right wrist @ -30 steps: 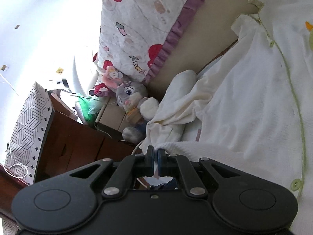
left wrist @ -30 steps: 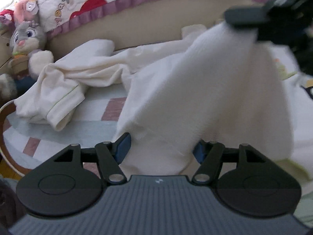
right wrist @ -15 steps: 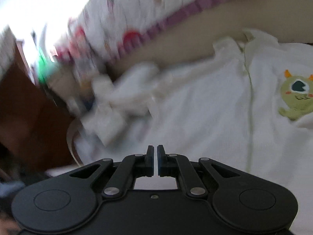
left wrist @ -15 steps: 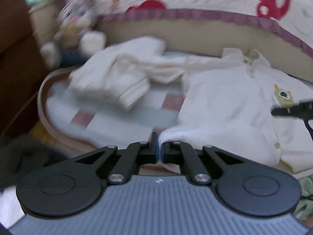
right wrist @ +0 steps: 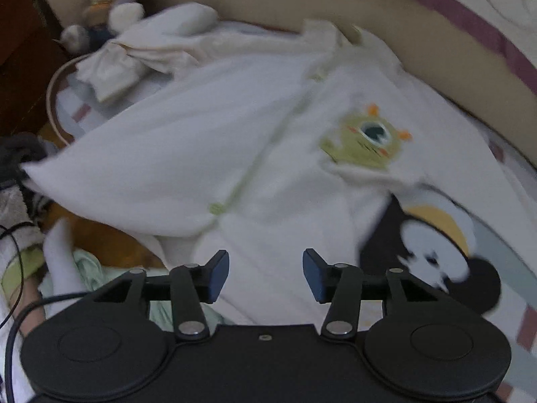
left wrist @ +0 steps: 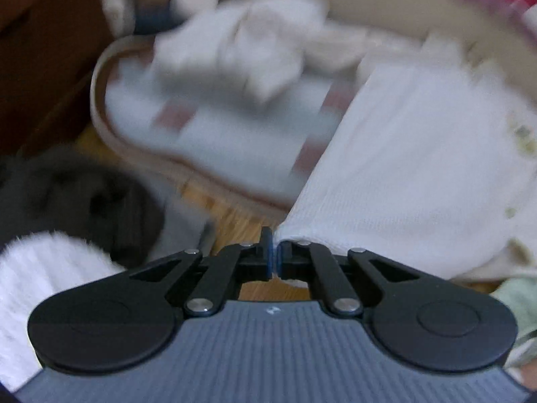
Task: Fold clothes
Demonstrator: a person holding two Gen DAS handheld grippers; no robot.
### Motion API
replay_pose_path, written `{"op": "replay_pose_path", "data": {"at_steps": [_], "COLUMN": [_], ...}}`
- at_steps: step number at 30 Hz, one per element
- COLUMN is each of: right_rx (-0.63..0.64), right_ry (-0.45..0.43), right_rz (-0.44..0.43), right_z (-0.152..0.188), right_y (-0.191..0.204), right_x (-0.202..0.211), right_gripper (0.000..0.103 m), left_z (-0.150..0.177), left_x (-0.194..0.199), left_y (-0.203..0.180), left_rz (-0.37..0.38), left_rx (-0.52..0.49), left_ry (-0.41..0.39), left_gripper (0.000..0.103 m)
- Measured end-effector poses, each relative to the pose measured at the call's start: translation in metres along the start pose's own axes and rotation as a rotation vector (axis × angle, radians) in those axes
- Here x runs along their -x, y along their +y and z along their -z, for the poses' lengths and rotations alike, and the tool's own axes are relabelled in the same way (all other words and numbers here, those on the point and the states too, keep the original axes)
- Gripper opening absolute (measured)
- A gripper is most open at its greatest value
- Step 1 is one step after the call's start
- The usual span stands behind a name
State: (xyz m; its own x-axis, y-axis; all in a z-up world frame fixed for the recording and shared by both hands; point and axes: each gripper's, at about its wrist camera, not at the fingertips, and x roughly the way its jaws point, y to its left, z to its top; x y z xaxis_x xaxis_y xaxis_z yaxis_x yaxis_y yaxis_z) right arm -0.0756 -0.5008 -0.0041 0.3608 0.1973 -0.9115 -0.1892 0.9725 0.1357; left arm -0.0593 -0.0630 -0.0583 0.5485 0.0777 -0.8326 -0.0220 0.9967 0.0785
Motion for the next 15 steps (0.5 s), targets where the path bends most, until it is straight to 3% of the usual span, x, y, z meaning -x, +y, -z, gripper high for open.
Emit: {"op": "replay_pose_path", "data": {"at_steps": [1,3,5,6,11,15], "right_rx": [-0.010,-0.028,-0.021,-0.019,-0.049,-0.062], "right_ry": [0.021,0.062,0.092,0.105,0.132,0.133], "right_rz": [0.002,0.006,0.009,0.007,-0.131,-0.249], "right_z": [0.001,0.003,0.001,0.000,-0.005,0.000], "right_y": [-0.006,-0.018,-0.020,-0.021,-0.014,0.002], "right_x": [0.000,0.000,-0.009,-0.014,-0.051,-0.075], "right_gripper": [0.054,0.054,0.055,0.055,0.055,0.054], "left_z": [0.000,-0.002,-0.004,-0.004,-0.006,-0.008], "left_x": [-0.007,-0.006,0.000,0.004,0.017,0.033], "left_y": [-0.001,-0.005,-0.010,-0.010,-0.002,-0.009], "left_rz": [-0.022,-0.073,-0.115,-0.104,0.179,0.309], "left_rx": [-0.003,-0.036,-0.078,-0.091,0.000,0.017], "left_ry": [0.026,0.030,0.016,0.021,0.151,0.125], "left_gripper": [0.008,0.029,0.045,0.047,0.047,0.047]}}
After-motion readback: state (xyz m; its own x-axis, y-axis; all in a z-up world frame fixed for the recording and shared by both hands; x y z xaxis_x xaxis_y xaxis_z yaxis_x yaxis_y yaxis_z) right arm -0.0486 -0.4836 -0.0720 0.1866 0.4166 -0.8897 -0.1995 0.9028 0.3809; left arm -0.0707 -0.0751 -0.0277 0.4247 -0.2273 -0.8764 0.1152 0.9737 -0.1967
